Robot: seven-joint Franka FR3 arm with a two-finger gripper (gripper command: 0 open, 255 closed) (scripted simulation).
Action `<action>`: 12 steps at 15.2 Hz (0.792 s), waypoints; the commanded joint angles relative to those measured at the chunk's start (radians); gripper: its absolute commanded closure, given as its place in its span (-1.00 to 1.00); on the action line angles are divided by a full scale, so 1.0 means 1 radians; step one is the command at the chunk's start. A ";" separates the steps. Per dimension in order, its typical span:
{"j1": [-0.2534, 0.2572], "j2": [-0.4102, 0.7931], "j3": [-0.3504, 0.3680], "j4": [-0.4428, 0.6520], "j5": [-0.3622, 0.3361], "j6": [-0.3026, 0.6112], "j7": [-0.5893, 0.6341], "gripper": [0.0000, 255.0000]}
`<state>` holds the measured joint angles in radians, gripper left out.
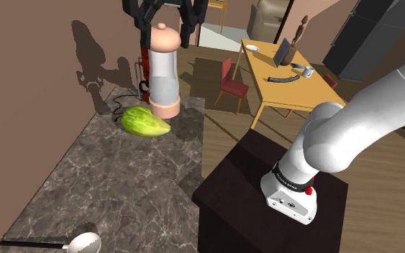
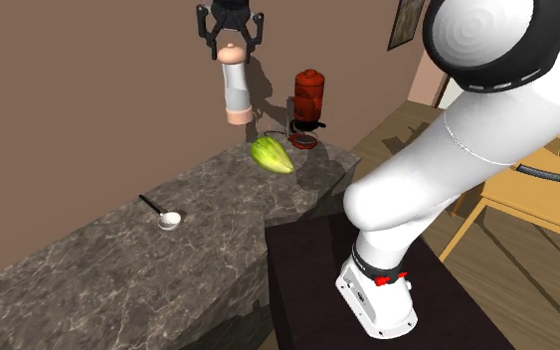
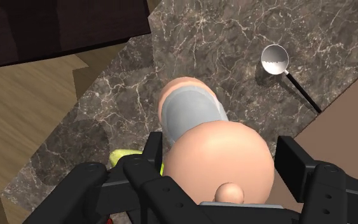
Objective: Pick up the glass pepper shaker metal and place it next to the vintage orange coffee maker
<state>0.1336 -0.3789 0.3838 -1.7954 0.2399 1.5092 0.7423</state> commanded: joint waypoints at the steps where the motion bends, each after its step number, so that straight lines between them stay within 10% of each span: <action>1: -0.002 0.012 -0.001 0.041 -0.004 -0.029 0.005 1.00; 12: -0.037 0.063 -0.067 0.168 -0.033 -0.124 -0.074 1.00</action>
<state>0.1045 -0.3199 0.3338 -1.6420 0.2113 1.4000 0.6912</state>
